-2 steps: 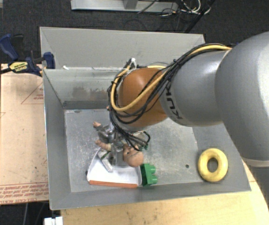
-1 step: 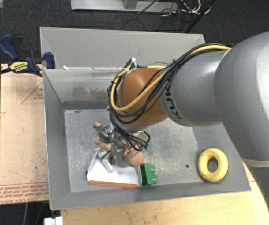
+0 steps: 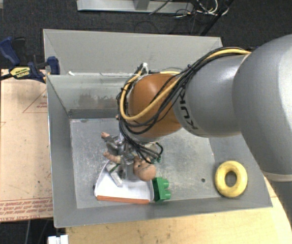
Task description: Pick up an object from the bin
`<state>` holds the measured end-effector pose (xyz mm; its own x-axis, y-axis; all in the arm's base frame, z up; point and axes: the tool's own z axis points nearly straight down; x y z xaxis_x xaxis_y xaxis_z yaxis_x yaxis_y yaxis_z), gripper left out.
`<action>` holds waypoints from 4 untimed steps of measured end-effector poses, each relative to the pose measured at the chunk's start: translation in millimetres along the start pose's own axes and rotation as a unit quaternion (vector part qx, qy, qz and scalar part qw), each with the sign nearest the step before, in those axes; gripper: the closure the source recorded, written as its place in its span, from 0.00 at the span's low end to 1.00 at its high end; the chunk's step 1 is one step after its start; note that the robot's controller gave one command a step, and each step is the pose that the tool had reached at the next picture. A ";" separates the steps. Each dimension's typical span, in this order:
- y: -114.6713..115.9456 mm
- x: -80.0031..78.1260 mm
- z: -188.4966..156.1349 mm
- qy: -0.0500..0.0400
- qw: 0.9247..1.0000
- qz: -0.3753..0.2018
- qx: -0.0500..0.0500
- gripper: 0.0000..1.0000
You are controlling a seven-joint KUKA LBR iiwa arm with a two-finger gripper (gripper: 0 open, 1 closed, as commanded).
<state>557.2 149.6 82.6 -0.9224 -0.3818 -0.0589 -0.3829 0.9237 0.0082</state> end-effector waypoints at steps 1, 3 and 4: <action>-41.5 4.0 -30.9 -0.005 1.000 -0.017 0.000 1.00; -46.3 -5.8 -10.7 -0.005 1.000 -0.029 -0.002 1.00; -32.3 0.3 -16.2 -0.008 0.999 -0.033 0.001 1.00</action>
Offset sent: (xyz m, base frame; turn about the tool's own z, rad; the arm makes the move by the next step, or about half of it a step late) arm 0.0000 0.0000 0.0000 0.0000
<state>568.5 119.1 98.4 -0.8945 -0.4406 -0.0759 -0.4420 0.8970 0.0027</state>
